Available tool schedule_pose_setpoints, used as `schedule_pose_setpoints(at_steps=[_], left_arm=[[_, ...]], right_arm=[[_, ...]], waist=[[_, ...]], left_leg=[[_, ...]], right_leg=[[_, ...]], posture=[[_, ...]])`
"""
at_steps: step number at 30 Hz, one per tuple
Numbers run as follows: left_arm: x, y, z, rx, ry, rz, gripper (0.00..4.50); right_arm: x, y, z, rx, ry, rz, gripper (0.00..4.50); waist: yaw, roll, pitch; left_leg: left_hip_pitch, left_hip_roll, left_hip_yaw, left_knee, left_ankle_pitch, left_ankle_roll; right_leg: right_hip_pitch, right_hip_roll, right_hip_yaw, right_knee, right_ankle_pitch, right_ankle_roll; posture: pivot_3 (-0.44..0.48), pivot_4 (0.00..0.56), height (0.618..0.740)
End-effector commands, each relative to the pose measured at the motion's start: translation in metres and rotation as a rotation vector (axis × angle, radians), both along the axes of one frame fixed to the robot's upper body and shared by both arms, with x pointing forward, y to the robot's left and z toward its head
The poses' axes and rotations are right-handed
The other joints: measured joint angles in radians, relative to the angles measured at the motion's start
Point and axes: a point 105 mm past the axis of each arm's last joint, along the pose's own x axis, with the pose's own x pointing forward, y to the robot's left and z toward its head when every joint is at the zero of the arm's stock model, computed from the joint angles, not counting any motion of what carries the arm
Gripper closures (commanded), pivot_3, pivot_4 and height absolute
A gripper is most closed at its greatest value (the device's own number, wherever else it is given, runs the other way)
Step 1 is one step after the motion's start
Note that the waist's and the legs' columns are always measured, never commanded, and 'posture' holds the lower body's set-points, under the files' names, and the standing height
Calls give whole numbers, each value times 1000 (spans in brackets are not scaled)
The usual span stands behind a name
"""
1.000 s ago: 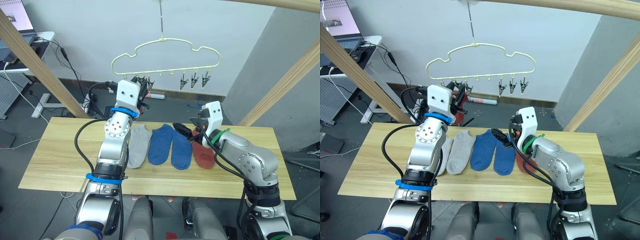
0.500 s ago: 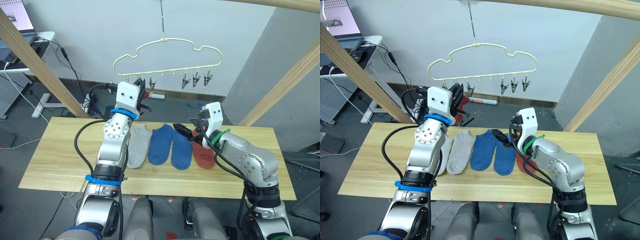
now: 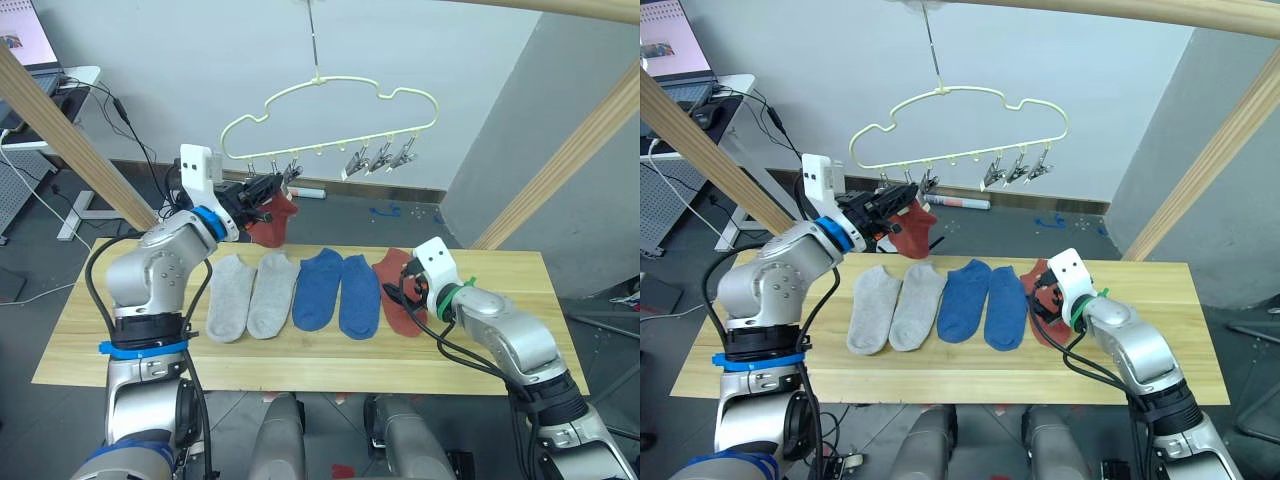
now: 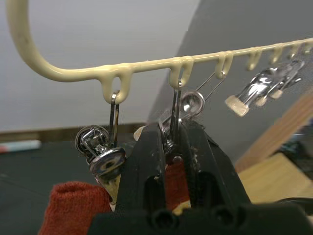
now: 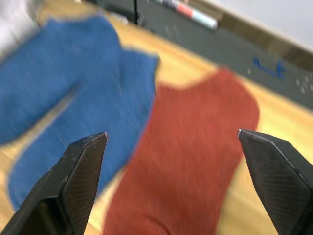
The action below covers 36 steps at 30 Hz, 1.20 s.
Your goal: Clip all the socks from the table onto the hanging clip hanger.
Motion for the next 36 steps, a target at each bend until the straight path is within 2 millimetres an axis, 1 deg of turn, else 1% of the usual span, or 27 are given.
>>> schedule_pose_setpoints(at_steps=[1,6,11,14,18,22,25,27,30,34,36], left_arm=[[-8,2,8,-78,46,-61,4319],[-14,3,6,-114,105,-104,4319],[-17,0,11,-138,110,-127,4319],[-20,-2,14,-172,123,-149,4319],[-24,-3,18,-219,143,-177,4319],[-25,-1,22,-294,172,-200,4319],[-26,0,27,-386,204,-229,4319],[-27,2,27,-446,238,-255,4319],[-30,3,27,-531,289,-310,4319],[-33,8,22,-619,357,-357,4319],[-33,10,21,-644,375,-358,4319]], right_arm=[[5,1,-1,8,-23,3,0],[18,-2,-30,0,33,-52,0],[27,-1,-48,-14,57,-68,0],[26,1,-56,-6,81,-54,638],[25,2,-58,9,86,-44,2011],[19,3,-54,19,78,0,3430],[12,2,-44,5,34,57,4483],[8,0,-33,-10,-17,94,4483],[4,-3,-9,-6,-121,137,4483],[-5,4,40,108,-278,204,4483],[-14,13,64,162,-355,274,4483]], waist=[[-1,0,0],[-5,0,0],[-7,0,0],[-6,0,0],[-6,-1,0],[-4,-1,0],[-2,-1,0],[1,-1,0],[6,-1,0],[7,-1,0],[8,-1,0]], left_leg=[[0,0,0,0,0,0],[0,0,0,0,0,0],[0,0,1,0,0,0],[1,0,0,0,0,0],[1,0,0,0,0,0],[1,0,0,0,0,0],[1,0,0,0,0,0],[0,0,0,0,0,0],[0,0,0,0,0,0],[0,0,0,0,0,0],[0,0,0,0,0,0]], right_leg=[[0,0,0,0,0,0],[0,0,0,0,0,0],[0,0,1,0,0,0],[0,0,0,0,0,0],[0,0,0,0,0,0],[1,0,0,0,0,0],[0,0,0,0,0,0],[0,0,0,0,0,0],[0,-1,0,0,0,0],[0,0,0,0,0,1],[0,0,0,0,0,1]], posture=[[137,282,740],[134,281,740],[134,281,740],[144,276,740],[150,275,740],[150,275,740],[153,274,740],[152,273,740],[152,271,740],[145,271,740],[135,272,740]])
